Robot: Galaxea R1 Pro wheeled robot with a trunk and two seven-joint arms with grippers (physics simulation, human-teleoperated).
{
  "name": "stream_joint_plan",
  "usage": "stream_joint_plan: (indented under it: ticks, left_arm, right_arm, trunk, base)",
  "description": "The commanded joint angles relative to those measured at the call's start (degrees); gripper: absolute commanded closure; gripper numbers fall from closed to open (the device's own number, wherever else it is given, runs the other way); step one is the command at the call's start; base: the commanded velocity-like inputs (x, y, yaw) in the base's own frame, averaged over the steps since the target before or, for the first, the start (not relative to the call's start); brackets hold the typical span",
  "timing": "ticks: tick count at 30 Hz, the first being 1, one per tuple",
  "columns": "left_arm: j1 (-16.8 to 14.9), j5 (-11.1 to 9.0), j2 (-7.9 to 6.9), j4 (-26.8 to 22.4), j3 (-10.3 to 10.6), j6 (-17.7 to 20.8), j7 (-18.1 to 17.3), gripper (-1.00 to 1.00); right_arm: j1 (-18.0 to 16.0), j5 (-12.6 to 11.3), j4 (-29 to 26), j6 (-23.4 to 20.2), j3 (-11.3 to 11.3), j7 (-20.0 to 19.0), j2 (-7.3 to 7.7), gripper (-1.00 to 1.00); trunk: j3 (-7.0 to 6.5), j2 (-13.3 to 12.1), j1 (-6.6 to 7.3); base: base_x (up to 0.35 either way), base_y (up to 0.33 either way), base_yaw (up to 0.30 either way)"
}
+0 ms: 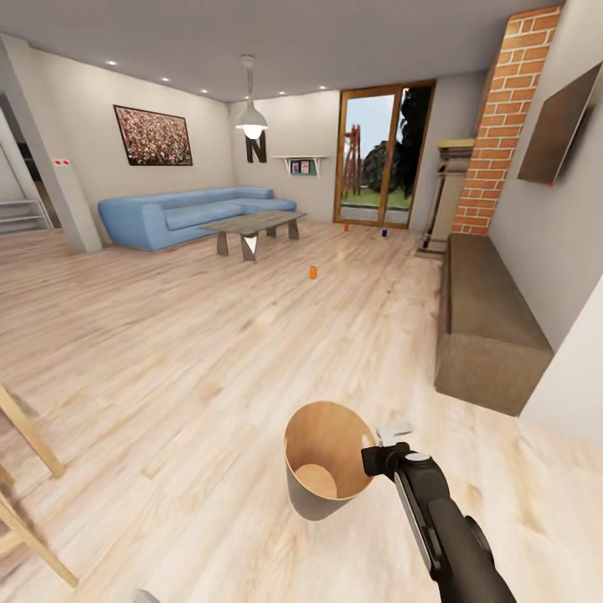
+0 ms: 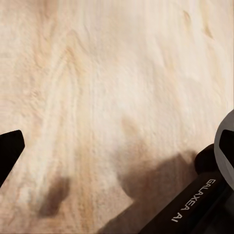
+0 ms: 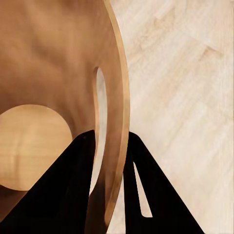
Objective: Put the three can of soda from the living room inside the tash can in the kitchen.
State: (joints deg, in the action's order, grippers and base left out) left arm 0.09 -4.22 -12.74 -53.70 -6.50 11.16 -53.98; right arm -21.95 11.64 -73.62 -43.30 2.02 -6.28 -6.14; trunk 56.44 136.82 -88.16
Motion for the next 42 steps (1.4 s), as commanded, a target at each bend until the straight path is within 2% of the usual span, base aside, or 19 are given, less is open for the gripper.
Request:
stream_joint_plan:
  ticks: [1,34,42]
  left_arm:
    - [0.0,0.0,0.00,0.0,0.0,0.0,0.0,-1.00]
    - [0.0,0.0,0.00,0.0,0.0,0.0,0.0,-1.00]
    - [0.0,0.0,0.00,0.0,0.0,0.0,0.0,-1.00]
  right_arm:
    - [0.0,-0.7,0.0,0.0,0.0,-0.2,-0.01,1.00]
    - [0.0,-0.8,0.0,0.0,0.0,-0.2,-0.01,1.00]
    - [0.0,-0.8,0.0,0.1,0.0,-0.2,-0.01,1.00]
  trunk:
    - [-0.01,0.0,0.00]
    - [-0.01,0.0,0.00]
    - [-0.22,0.0,0.00]
  base:
    - [0.337,0.097,0.000]
    - [0.337,0.097,0.000]
    - [0.337,0.097,-0.118]
